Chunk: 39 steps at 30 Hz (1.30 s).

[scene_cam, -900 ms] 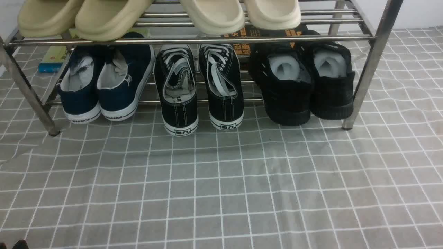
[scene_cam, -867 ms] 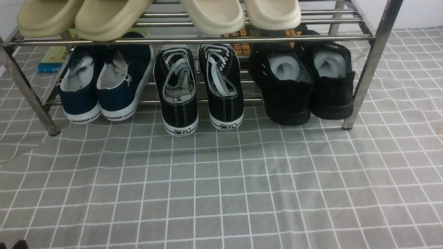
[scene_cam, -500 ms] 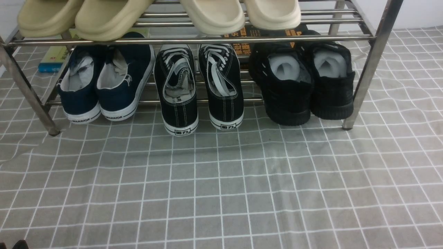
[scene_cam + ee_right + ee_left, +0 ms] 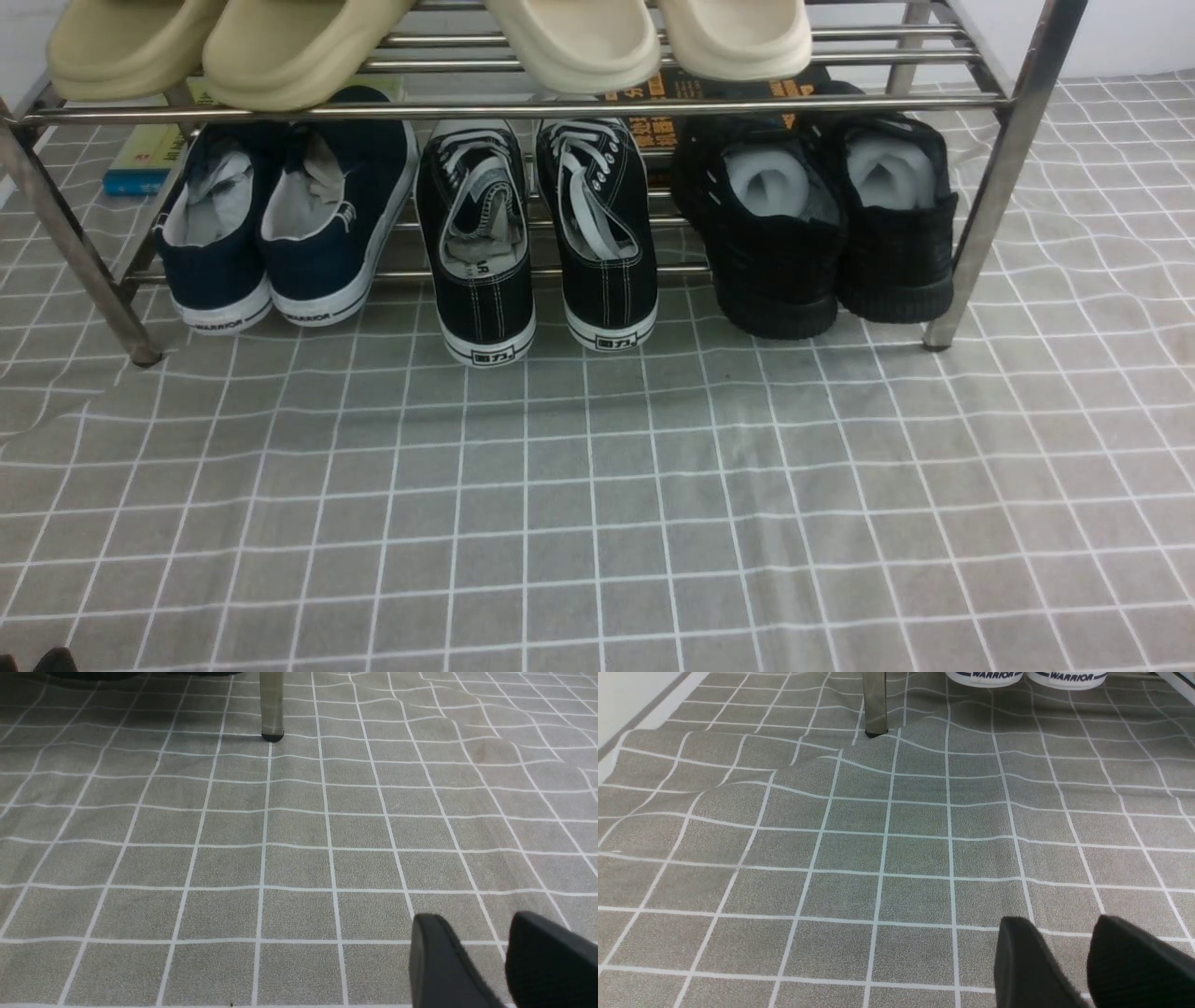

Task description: Take the shoes off the shelf with your hand from the grey coffee tablecloth.

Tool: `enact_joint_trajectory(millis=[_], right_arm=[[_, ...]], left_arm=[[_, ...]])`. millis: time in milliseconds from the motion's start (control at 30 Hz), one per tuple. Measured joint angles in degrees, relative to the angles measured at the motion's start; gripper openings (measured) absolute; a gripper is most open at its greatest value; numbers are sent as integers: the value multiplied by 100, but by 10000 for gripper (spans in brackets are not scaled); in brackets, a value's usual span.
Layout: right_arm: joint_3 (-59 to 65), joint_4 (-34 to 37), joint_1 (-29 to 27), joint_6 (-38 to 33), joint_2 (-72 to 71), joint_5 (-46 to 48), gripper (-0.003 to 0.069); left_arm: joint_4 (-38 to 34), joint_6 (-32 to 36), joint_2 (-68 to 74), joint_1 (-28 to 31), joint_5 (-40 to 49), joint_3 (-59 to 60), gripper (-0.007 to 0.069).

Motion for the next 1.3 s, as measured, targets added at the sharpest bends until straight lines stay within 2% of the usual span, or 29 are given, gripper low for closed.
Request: enact_joint_trajectory(millis=[233, 433, 533, 667, 767, 833, 900, 1067, 1133, 1233, 1300], right_arm=[[0, -18, 0, 32, 0, -60, 239], [46, 2339, 0, 2032, 0, -205, 239], [52, 2892, 0, 2392, 0, -232, 239], [52, 2976, 0, 2409, 0, -611, 233], [-243, 2927, 0, 2016, 31, -1017, 169], [-884, 2681, 0, 1454, 372, -1045, 69], [-1612, 2323, 0, 966, 1016, -635, -1], [-3116, 1523, 0, 598, 3113, 1725, -6], [-3490, 1466, 8, 466, 3996, 2363, 3], [-3789, 1633, 106, 141, 4752, 2552, 22], [-4137, 2026, 377, -466, 5509, 2495, 68]], left_arm=[[0, 0, 0, 0, 0, 0, 239], [0, 0, 0, 0, 0, 0, 239], [0, 0, 0, 0, 0, 0, 239], [0, 0, 0, 0, 0, 0, 239], [0, 0, 0, 0, 0, 0, 239], [0, 0, 0, 0, 0, 0, 239], [0, 0, 0, 0, 0, 0, 239], [0, 0, 0, 0, 0, 0, 239], [0, 0, 0, 0, 0, 0, 239], [0, 0, 0, 0, 0, 0, 239], [0, 0, 0, 0, 0, 0, 239]])
